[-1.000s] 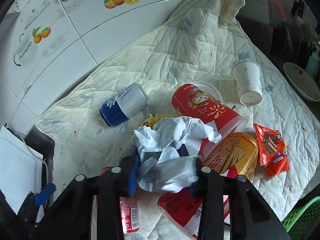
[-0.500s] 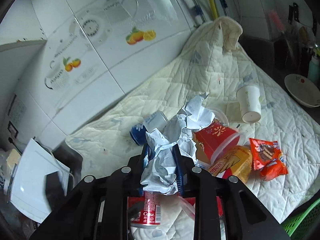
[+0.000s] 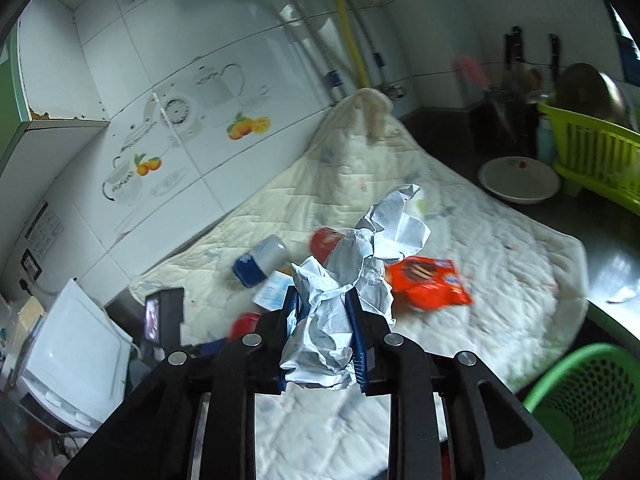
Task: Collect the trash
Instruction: 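Carry the foil into the green wastebasket and open the right gripper while the left lifts the can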
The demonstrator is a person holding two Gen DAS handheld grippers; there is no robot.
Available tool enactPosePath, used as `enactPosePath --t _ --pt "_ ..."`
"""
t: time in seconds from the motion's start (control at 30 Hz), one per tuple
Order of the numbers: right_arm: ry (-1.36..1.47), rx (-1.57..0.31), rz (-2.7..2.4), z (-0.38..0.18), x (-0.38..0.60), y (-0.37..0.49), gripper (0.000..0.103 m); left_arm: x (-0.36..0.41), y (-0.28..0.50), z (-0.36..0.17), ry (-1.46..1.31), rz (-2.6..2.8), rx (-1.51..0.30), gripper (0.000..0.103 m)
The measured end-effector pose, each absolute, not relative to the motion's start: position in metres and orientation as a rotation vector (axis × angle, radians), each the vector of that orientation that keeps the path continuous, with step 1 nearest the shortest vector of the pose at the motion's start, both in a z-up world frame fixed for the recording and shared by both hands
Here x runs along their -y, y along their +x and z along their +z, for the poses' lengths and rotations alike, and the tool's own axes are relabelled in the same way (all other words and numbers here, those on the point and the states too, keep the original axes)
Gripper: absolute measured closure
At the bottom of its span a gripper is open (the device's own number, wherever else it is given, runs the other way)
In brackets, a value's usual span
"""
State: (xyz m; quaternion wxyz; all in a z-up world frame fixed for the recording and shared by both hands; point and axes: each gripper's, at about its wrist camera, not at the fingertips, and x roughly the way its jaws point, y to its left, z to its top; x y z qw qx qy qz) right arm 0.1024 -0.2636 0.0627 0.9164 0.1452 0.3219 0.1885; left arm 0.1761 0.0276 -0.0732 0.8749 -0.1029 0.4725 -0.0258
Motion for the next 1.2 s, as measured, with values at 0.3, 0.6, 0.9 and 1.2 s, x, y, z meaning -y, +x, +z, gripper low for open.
enactPosePath --t 0.3,0.6,0.9,1.2 --pt "0.298 -0.746 0.158 0.005 0.338 0.054 0.077 -0.027 0.161 -0.067 -0.239 -0.070 -0.953 0.032" --pt "0.323 -0.843 -0.019 -0.058 0.399 0.033 0.075 -0.028 0.124 -0.041 -0.227 -0.118 -0.886 0.033" --pt "0.313 -0.842 -0.123 -0.074 0.433 0.028 0.048 0.000 0.089 0.001 -0.187 -0.234 -0.793 0.033" --pt "0.305 -0.767 -0.173 -0.055 0.455 0.002 0.025 0.100 0.088 0.016 -0.117 -0.471 -0.779 0.033"
